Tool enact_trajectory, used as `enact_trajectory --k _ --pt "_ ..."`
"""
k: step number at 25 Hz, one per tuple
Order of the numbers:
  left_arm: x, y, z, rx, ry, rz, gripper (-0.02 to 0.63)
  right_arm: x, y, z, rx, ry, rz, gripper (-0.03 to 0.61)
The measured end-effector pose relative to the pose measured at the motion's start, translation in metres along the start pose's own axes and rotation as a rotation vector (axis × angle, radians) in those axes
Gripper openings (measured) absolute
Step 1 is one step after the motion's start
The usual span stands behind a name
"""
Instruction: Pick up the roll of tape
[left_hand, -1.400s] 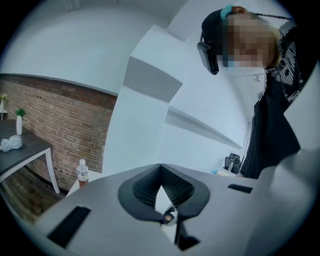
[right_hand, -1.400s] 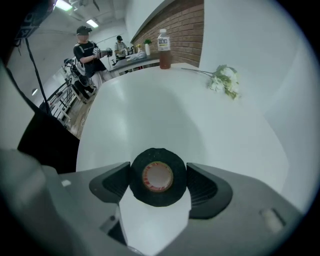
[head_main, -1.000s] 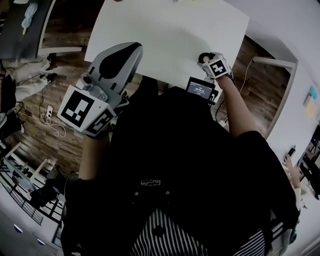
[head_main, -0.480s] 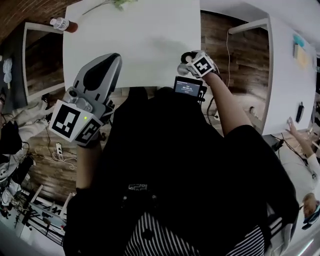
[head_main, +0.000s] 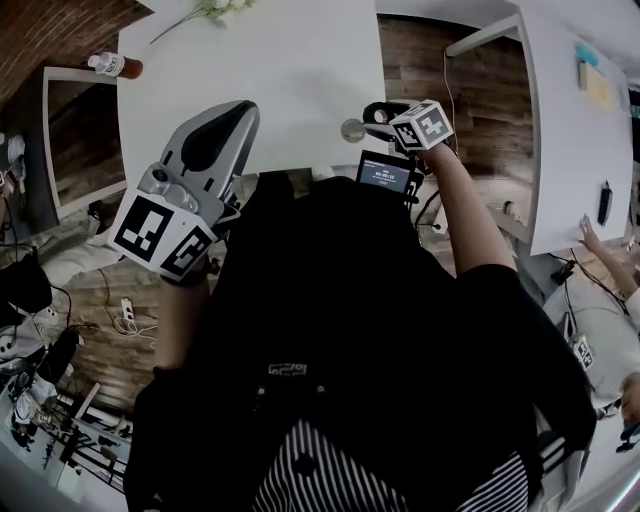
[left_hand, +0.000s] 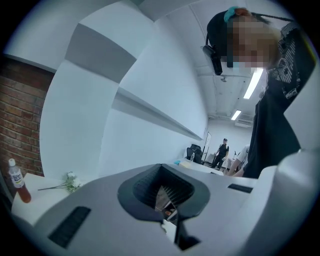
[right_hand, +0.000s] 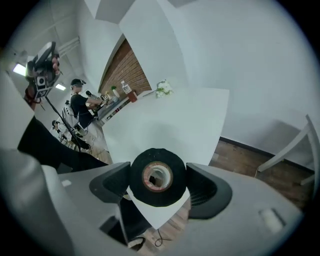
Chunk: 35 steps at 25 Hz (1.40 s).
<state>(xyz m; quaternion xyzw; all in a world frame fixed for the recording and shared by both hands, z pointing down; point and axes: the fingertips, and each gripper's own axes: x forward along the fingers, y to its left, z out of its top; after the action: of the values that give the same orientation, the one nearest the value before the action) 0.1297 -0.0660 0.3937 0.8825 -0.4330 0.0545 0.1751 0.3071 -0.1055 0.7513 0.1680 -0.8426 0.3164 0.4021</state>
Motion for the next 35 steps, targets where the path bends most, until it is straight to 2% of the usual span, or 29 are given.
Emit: enact_trajectory --k 4,11,15,24,35 --pt "0.002 -0.007 -0.003 -0.005 -0.001 -0.006 0.008 -0.022 0.016 0.019 0.031 -0.072 0.055 0.345" --pt "-0.003 0.006 -0.006 -0.011 -0.013 0.022 0.008 -0.061 0.042 0.077 -0.036 -0.179 0.093 0.345" --pt "-0.011 0.018 -0.001 -0.021 -0.023 0.048 0.008 -0.079 0.077 0.119 -0.075 -0.235 0.145 0.345" --pt "-0.019 0.020 0.015 -0.024 -0.052 0.073 0.008 -0.127 0.152 0.186 -0.101 -0.380 0.291 0.345" --pt "-0.020 0.029 0.019 -0.029 -0.072 0.120 0.008 -0.182 0.211 0.230 -0.159 -0.527 0.349 0.345"
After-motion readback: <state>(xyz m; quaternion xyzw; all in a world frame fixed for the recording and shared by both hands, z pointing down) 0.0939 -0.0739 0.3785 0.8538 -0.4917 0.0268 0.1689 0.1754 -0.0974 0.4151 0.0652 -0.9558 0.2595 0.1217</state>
